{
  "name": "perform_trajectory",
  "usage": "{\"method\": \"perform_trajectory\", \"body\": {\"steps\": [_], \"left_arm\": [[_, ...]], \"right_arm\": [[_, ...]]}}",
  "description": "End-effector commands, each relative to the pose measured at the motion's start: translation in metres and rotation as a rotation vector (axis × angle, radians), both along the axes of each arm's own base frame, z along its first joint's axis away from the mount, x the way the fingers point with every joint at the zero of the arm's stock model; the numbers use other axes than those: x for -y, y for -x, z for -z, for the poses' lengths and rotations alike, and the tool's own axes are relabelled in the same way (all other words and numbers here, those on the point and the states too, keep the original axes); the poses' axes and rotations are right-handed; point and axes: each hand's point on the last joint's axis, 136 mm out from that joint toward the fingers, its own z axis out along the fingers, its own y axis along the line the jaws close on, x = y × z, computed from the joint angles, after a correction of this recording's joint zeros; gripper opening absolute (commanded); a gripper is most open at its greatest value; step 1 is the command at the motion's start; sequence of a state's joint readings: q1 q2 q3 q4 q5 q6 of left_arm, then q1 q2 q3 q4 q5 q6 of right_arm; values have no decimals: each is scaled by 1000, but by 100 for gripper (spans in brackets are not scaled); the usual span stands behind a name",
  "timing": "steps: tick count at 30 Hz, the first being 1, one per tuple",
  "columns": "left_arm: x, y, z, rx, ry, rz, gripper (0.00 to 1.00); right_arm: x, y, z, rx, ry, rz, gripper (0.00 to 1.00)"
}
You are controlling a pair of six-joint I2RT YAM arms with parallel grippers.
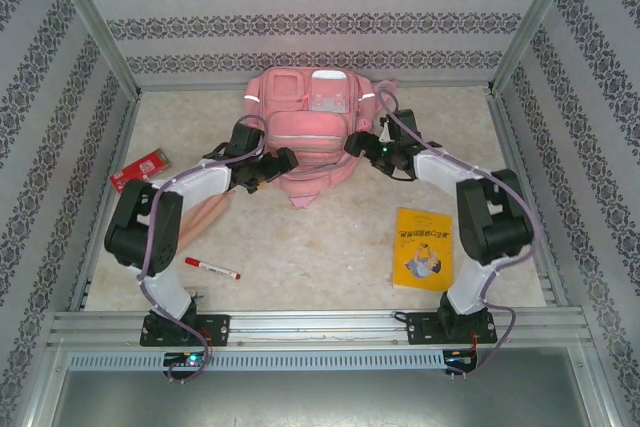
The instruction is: Pack the student bag
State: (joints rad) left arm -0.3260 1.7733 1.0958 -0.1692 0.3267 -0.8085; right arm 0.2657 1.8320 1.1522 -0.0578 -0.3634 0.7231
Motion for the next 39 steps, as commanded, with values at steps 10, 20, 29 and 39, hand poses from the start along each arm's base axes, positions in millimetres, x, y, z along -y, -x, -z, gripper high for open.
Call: {"method": "perform_trajectory", "body": {"steps": [10, 20, 29, 39], "left_arm": [[-20, -1, 27, -125, -186, -61, 100], [-15, -34, 33, -157, -254, 38, 100], [-37, -12, -12, -149, -350, 91, 100], [-16, 36, -13, -144, -109, 32, 100]], "right_arm": [[-24, -11, 5, -37, -88, 8, 3], [-88, 83, 2, -23, -97, -198, 14], [-56, 117, -4, -24, 5, -273, 57], [43, 119, 10, 33, 345, -273, 57]]}}
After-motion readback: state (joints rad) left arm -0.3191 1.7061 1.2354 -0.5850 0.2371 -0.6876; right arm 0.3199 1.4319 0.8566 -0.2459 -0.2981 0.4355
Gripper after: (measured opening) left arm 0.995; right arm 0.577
